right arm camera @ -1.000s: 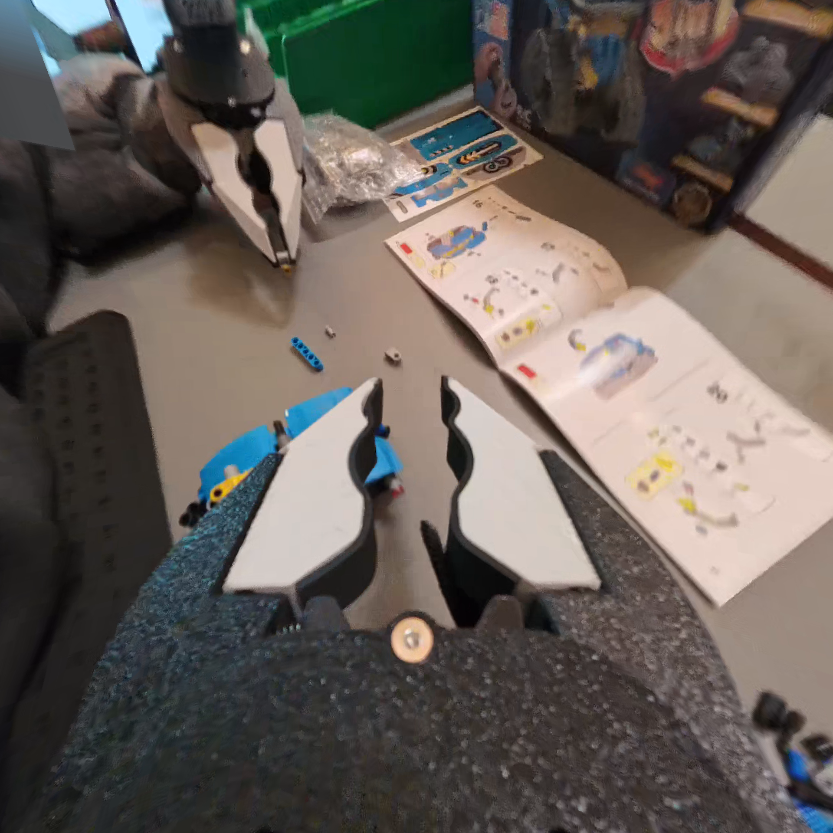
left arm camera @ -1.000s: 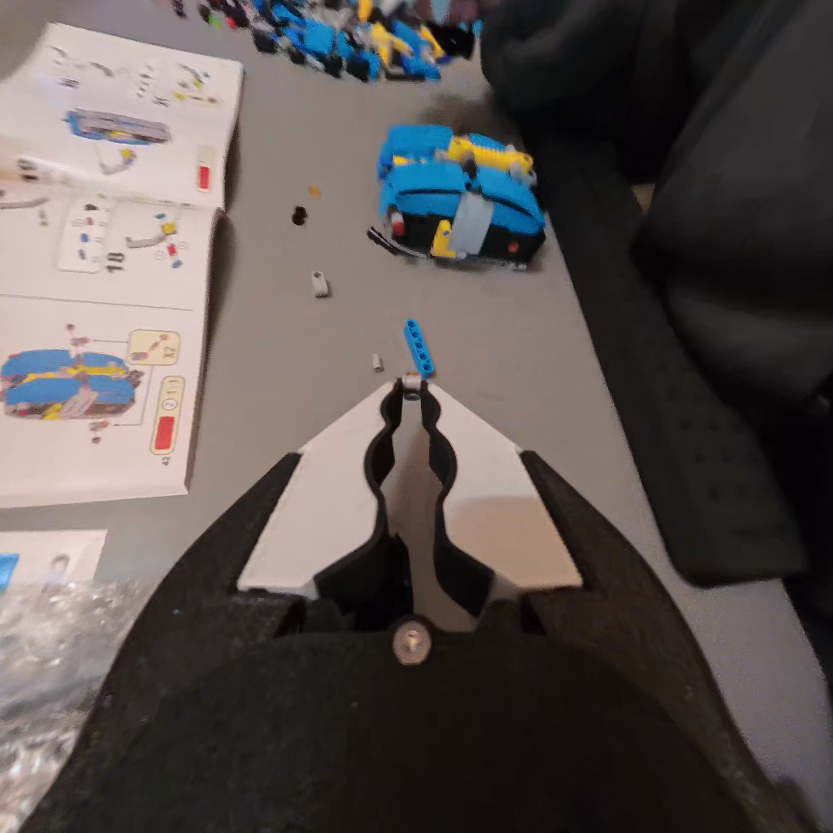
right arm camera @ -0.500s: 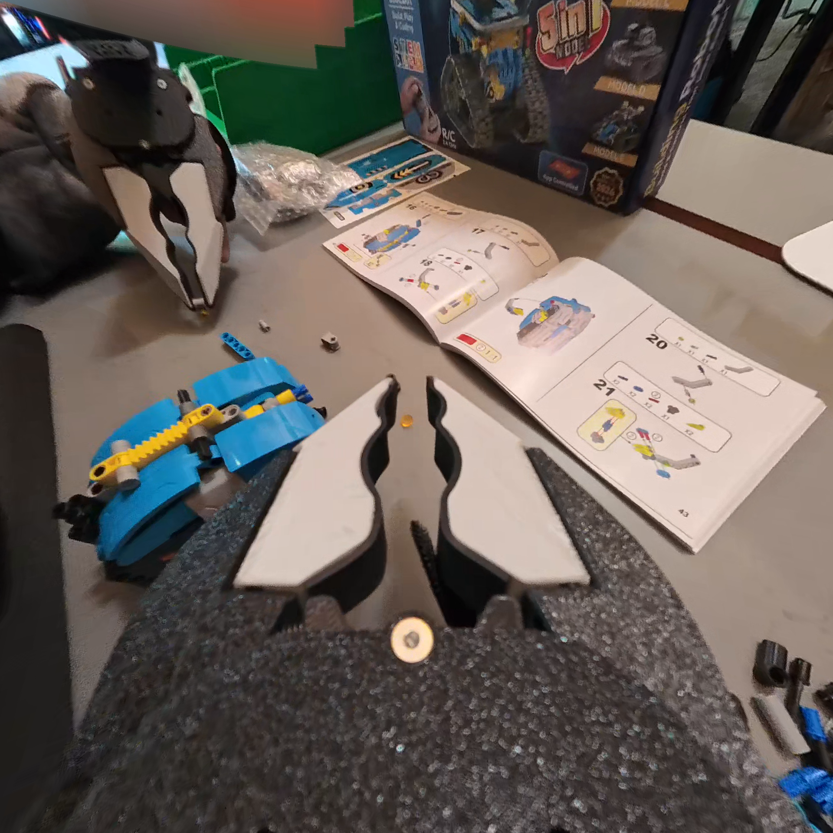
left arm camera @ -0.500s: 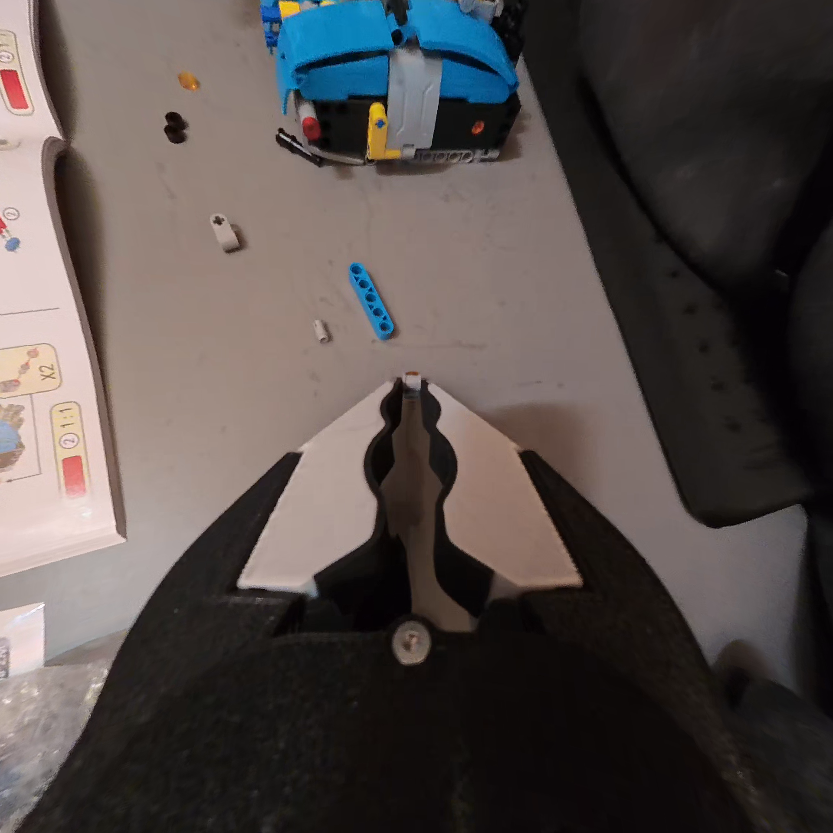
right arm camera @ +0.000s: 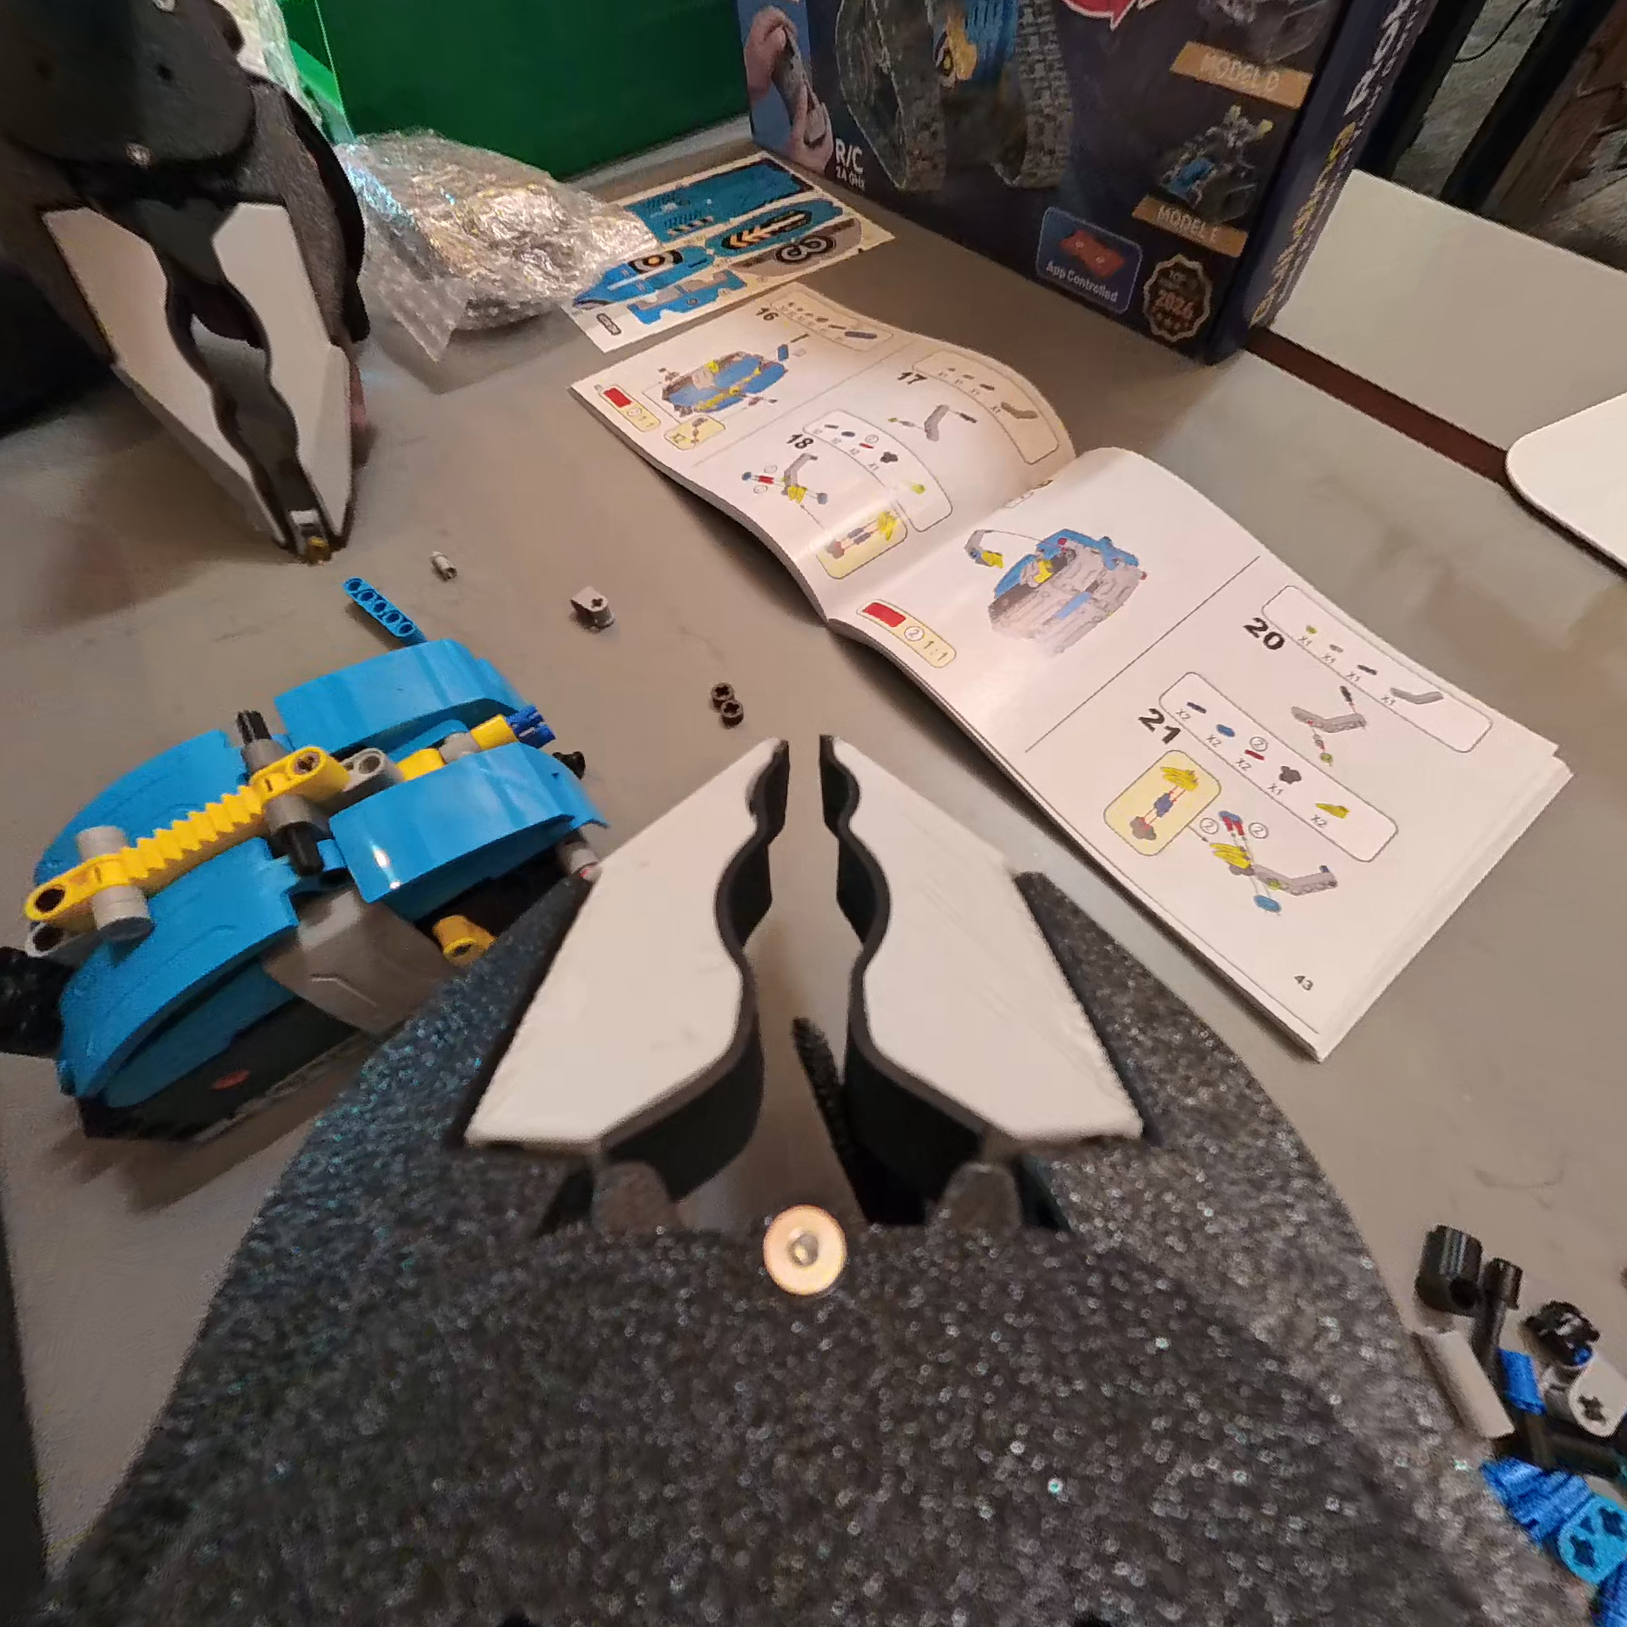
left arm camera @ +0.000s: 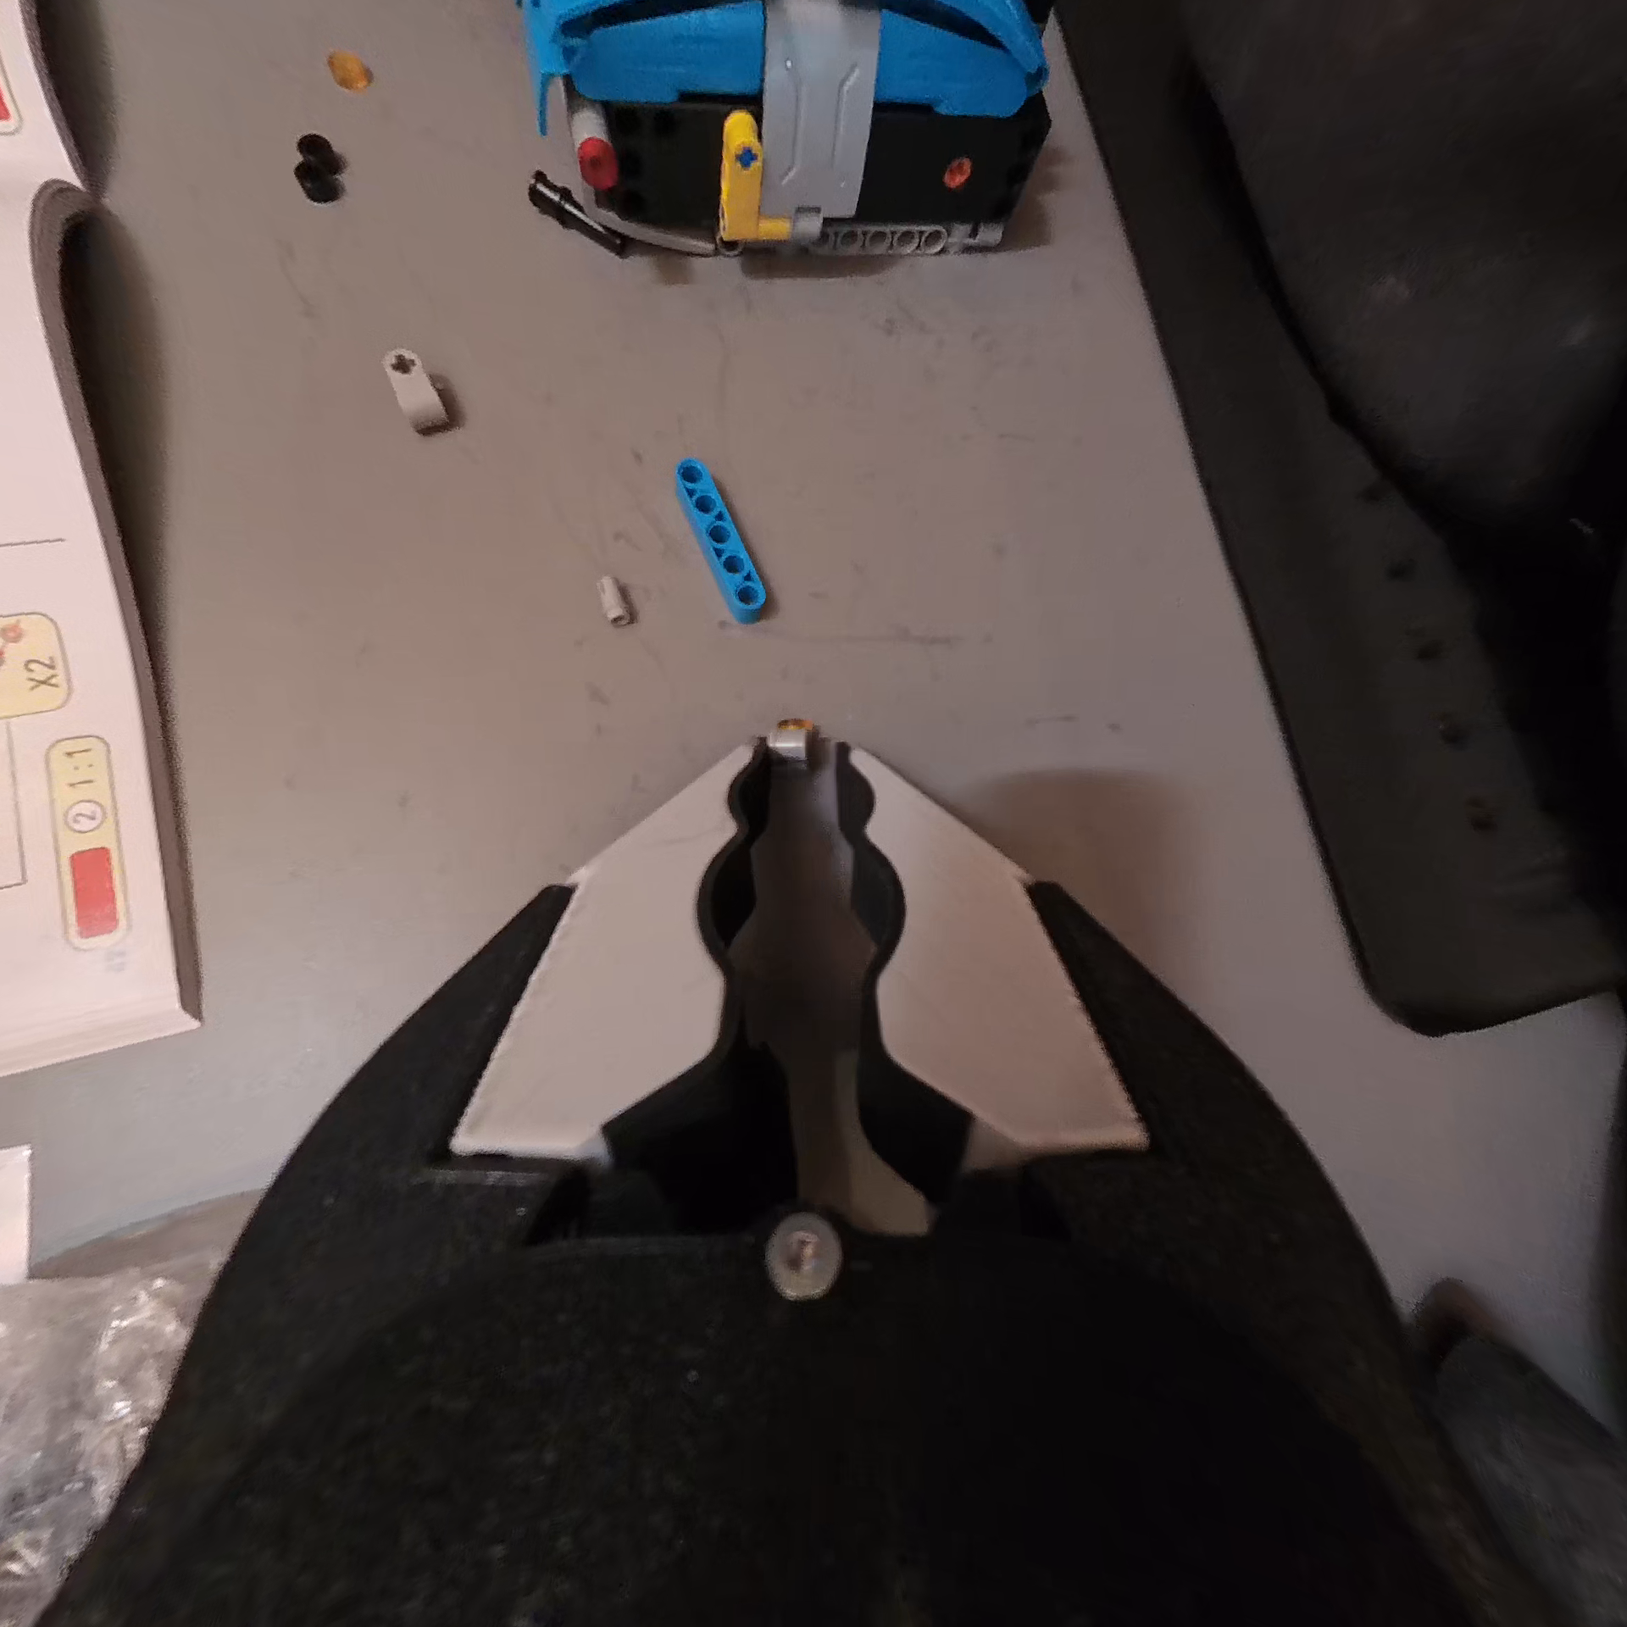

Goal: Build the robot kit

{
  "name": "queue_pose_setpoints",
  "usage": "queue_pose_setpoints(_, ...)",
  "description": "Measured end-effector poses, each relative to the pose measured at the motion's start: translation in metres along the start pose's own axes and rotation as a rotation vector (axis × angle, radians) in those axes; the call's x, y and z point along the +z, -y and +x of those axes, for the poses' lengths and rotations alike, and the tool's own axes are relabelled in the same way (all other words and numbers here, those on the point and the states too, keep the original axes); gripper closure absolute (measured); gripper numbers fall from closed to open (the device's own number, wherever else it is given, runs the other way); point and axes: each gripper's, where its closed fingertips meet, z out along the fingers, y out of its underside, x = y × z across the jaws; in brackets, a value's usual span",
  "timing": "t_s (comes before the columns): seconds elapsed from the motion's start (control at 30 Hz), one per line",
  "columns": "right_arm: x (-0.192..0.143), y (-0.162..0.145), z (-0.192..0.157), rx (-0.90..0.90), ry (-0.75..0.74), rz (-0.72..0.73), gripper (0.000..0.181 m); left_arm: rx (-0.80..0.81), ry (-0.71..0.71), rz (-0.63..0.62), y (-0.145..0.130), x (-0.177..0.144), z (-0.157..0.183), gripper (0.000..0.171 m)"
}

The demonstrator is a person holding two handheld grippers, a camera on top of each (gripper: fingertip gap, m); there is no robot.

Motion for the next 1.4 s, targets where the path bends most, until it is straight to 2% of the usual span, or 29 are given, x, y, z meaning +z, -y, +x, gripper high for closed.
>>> queue_pose_setpoints(0.13,0.001,-0.003,0.000,-0.021,-0.012,-0.016,0.177,-0.022,0.010,-0.003,0.001,-0.001,-0.001,0.146)
queue_pose_setpoints(0.43,0.002,-0.006,0.005,-0.036,-0.034,-0.034,0.179,-0.098,0.132,0.024,-0.005,-0.013,-0.006,0.142)
queue_pose_setpoints(0.57,0.011,-0.016,-0.007,-0.064,0.024,-0.106,0.172,-0.137,0.219,0.170,0.013,-0.026,-0.012,0.142)
queue_pose_setpoints(0.67,0.018,-0.023,-0.011,-0.130,0.007,-0.165,0.172,-0.158,0.289,0.295,0.030,-0.033,-0.017,0.142)
queue_pose_setpoints(0.83,0.031,-0.028,-0.017,-0.102,0.053,-0.229,0.161,-0.153,0.340,0.306,0.036,-0.032,-0.023,0.143)
queue_pose_setpoints(1.0,0.041,-0.029,-0.020,-0.089,0.081,-0.252,0.162,-0.238,0.364,0.348,0.056,-0.022,-0.043,0.149)
queue_pose_setpoints(1.07,0.044,-0.032,-0.018,-0.094,0.072,-0.275,0.162,-0.256,0.339,0.302,0.066,-0.006,-0.049,0.152)
queue_pose_setpoints(1.2,0.042,-0.031,-0.017,-0.128,0.055,-0.272,0.163,-0.215,0.393,0.109,0.069,0.022,-0.072,0.152)
queue_pose_setpoints(1.4,0.039,-0.029,-0.019,-0.135,0.047,-0.257,0.163,-0.187,0.353,-0.001,0.075,0.037,-0.084,0.154)
